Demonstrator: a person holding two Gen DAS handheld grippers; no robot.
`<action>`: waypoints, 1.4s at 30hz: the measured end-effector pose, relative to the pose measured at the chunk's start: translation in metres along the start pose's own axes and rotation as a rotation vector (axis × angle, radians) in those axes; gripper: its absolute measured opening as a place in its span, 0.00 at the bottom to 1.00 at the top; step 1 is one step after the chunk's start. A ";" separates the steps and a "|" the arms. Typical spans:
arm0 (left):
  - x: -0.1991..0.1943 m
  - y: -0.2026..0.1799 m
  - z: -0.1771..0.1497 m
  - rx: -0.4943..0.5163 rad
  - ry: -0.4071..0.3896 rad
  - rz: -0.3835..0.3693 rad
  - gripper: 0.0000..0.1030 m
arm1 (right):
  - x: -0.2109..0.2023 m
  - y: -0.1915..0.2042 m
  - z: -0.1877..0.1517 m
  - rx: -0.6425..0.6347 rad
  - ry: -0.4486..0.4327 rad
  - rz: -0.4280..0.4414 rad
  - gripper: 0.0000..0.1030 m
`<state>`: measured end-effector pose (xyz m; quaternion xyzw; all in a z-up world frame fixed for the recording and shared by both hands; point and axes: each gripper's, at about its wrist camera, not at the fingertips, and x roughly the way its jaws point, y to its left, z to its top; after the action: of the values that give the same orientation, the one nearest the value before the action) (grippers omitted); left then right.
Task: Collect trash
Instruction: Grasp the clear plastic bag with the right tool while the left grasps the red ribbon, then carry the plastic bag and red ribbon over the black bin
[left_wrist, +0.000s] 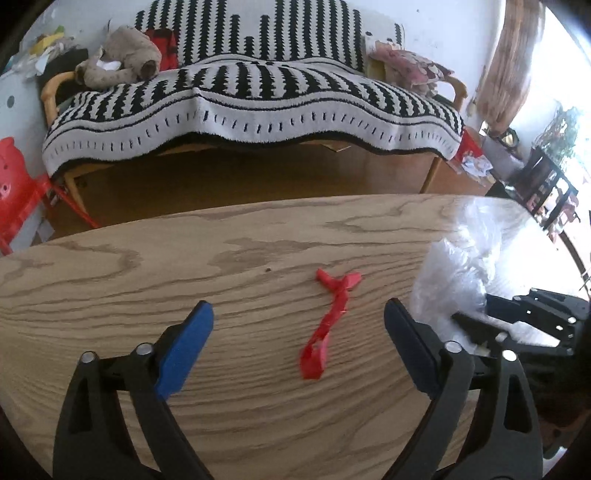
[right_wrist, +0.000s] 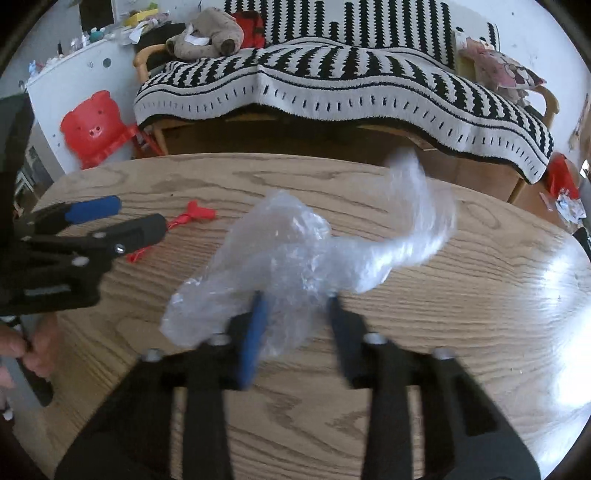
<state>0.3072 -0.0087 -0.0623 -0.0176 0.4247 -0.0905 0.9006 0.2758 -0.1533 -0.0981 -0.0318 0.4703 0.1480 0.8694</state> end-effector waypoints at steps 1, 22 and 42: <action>0.001 -0.005 0.000 0.020 0.004 0.003 0.81 | -0.002 -0.003 -0.001 0.010 0.001 0.008 0.11; -0.027 -0.046 -0.013 0.074 0.036 0.116 0.08 | -0.147 -0.009 -0.122 0.137 -0.028 -0.023 0.09; -0.167 -0.219 -0.144 0.155 -0.005 -0.109 0.08 | -0.293 -0.097 -0.277 0.404 -0.127 -0.127 0.09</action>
<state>0.0598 -0.1876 -0.0032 0.0289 0.4125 -0.1722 0.8940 -0.0709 -0.3665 -0.0180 0.1226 0.4318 -0.0024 0.8936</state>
